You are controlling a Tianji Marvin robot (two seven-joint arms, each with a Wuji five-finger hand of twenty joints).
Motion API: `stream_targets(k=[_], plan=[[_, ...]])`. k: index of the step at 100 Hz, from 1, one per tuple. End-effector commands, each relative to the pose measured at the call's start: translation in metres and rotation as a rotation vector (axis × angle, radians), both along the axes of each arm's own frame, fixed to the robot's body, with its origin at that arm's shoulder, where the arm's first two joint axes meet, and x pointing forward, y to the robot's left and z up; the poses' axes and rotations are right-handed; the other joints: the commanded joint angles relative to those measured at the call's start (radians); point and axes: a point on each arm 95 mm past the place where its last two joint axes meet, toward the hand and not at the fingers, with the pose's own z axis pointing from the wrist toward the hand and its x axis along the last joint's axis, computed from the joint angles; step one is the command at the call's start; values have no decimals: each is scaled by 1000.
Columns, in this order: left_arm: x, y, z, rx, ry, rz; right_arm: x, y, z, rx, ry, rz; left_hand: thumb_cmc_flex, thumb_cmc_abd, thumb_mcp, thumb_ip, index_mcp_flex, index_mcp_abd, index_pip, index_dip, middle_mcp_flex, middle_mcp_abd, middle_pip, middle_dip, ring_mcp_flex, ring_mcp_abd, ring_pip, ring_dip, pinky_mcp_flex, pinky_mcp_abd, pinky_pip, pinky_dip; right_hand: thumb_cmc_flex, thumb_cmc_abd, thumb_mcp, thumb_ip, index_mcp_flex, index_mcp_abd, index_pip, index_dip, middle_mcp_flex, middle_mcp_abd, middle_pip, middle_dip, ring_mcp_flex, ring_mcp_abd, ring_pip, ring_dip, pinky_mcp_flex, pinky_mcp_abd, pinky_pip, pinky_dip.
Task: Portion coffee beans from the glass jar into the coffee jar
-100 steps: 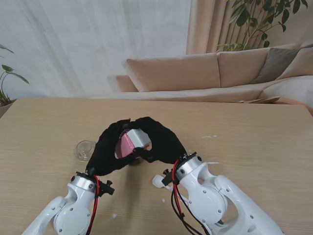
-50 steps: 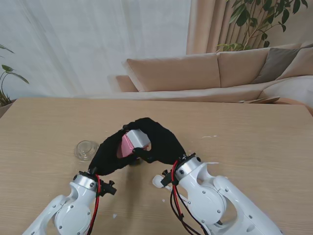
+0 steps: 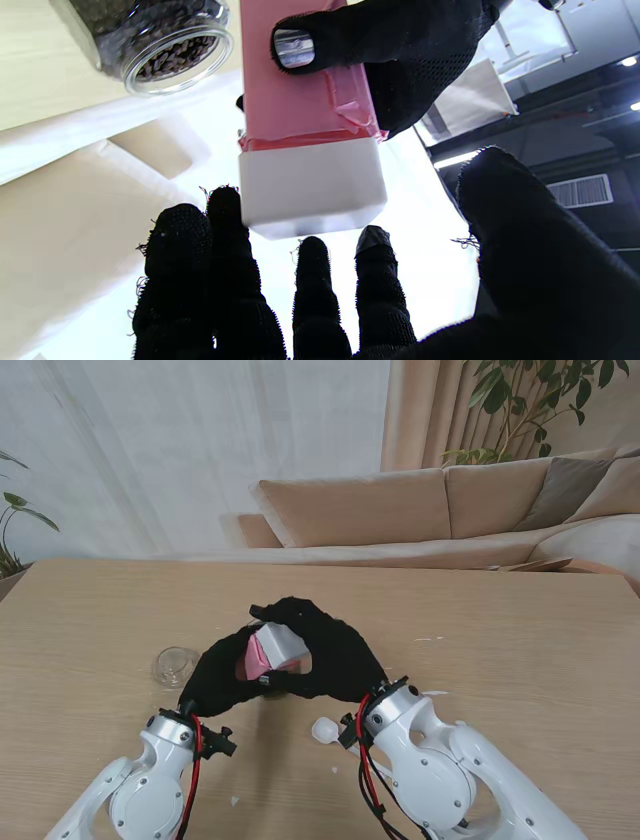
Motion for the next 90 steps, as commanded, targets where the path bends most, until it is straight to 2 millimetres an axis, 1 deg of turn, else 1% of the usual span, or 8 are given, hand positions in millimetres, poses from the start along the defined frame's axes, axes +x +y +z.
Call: stream_targets(k=[1,23,35,48,61,77,83,90], plan=[[-2,-2,1,-4,-1,-14,-4,-1,1,-6,5,-15,236,168,127,23,111,-112,210,51,131,-41,94,88,39,-1,52,17,12,-5,41,-4,-15,14,-24,12,-40,-29,-30,4,-25,-19,-11,-8,-19,-28,-10,23,-11,5,13,22],[-2,1,0,6,-3,-34,-4,-14,2,-71,26,-53,267,175,109,32,131,-114,233,46,181,-41,49,127,60,3,68,22,27,4,59,-8,95,-25,-14,29,-59,-22,-44,11,-32,-16,-10,-6,-25,-44,-1,31,-15,-7,23,30],[-3,1,1,19,3,-48,-1,-16,1,-102,41,-44,276,179,113,33,131,-115,233,47,183,-42,45,129,59,2,67,21,27,4,59,-9,134,-62,101,93,-121,-46,-75,35,-34,-19,-41,-17,-32,-52,1,40,-23,-21,19,37],[-6,1,1,27,8,-71,3,-16,1,-129,35,-38,281,180,113,33,131,-115,234,48,184,-43,41,131,60,0,66,21,27,3,59,-9,133,-80,158,91,-127,-29,-86,54,-34,-23,-40,-8,-38,-82,28,59,-26,-52,30,48],[-8,1,2,33,6,-85,6,-15,0,-134,20,-37,284,182,114,33,133,-116,234,49,190,-45,39,135,63,-1,66,20,27,2,59,-10,155,-112,215,70,22,-24,-27,81,-36,-17,24,34,-39,-115,63,71,-27,-67,35,51],[-9,0,3,21,3,-95,8,-14,-1,-139,25,-29,296,184,119,35,141,-114,238,52,201,-44,36,142,73,-1,70,24,36,-1,60,-11,162,-122,240,50,147,52,19,86,-32,-5,50,44,-37,-121,70,68,-27,-67,35,51],[-9,0,4,18,1,-99,8,-13,-1,-135,27,-28,300,185,120,35,143,-114,239,54,206,-43,34,145,78,3,73,28,40,0,61,-11,175,-120,252,38,171,24,45,96,-29,-3,61,46,-35,-122,72,66,-25,-67,35,50],[-10,0,4,17,1,-104,9,-13,-2,-127,25,-27,306,186,120,35,148,-114,242,56,213,-41,33,150,82,6,76,36,45,2,64,-11,217,-113,269,31,182,-69,96,125,-22,-3,70,45,-34,-122,74,62,-26,-67,34,48]])
